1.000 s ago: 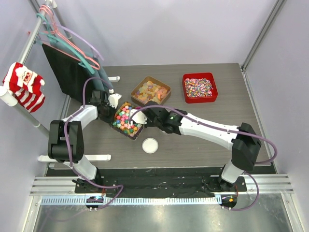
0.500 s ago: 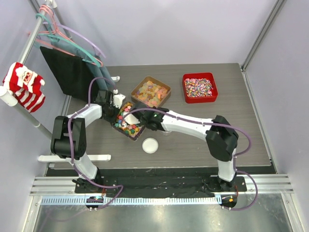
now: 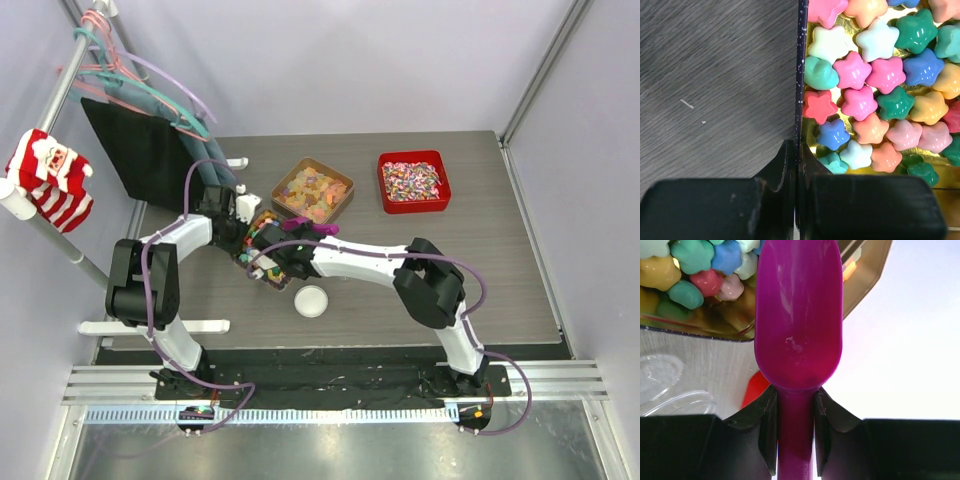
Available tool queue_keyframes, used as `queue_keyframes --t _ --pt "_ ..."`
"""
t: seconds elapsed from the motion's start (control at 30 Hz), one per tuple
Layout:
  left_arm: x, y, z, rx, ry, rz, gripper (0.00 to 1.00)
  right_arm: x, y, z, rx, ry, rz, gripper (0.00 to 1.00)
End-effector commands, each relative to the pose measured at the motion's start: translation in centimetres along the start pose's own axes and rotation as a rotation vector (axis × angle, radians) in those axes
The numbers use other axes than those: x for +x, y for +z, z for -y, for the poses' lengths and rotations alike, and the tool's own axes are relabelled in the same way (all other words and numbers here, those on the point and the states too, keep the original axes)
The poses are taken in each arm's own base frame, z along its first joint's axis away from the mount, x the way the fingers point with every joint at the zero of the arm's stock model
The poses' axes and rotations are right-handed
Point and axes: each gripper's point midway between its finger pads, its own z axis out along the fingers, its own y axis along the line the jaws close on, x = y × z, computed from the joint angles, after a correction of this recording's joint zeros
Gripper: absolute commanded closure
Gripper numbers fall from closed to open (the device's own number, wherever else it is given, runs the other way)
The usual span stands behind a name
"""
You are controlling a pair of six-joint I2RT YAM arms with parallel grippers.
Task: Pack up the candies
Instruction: Scoop the fake candies from the storage box.
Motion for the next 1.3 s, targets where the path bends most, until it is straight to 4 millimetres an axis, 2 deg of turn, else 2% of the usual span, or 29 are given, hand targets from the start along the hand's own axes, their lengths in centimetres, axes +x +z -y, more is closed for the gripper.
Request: queue_keyframes --t 0.0,0.2,0.37,0.5,0.73,0.97,1.27 --pt "-1.8 -0.6 0.3 0.006 0.017 0.082 1.00 0.5 -0.7 2.3 0.058 -0.117 -0.086 0.99" --pt "-2.4 -1.6 1.0 0.029 0.026 0.132 1.00 -1.2 -0.3 1.5 -0.019 -0.214 -0.058 0.99" --pt "-2.4 -2.0 1.0 0.027 0.026 0.151 1.00 -2.5 -0.1 -0.7 -0.160 -0.286 0.027 0.99" --pt "-2.3 -2.0 1.0 0.031 0.023 0.155 1.00 -2.5 -0.6 -2.3 -0.250 -0.328 0.072 0.99" --pt "-2.7 -2.2 1.0 0.039 0.019 0.173 1.00 -3.7 -1.4 -4.1 -0.361 -0.325 0.181 0.99" --pt "-2.8 -2.3 1.1 0.052 0.012 0.187 1.00 -4.0 -0.4 -5.4 -0.431 -0.247 0.219 0.99" --pt "-3.3 -3.0 1.7 0.070 -0.006 0.214 1.00 -5.8 0.5 -7.3 -0.473 -0.184 0.252 0.99"
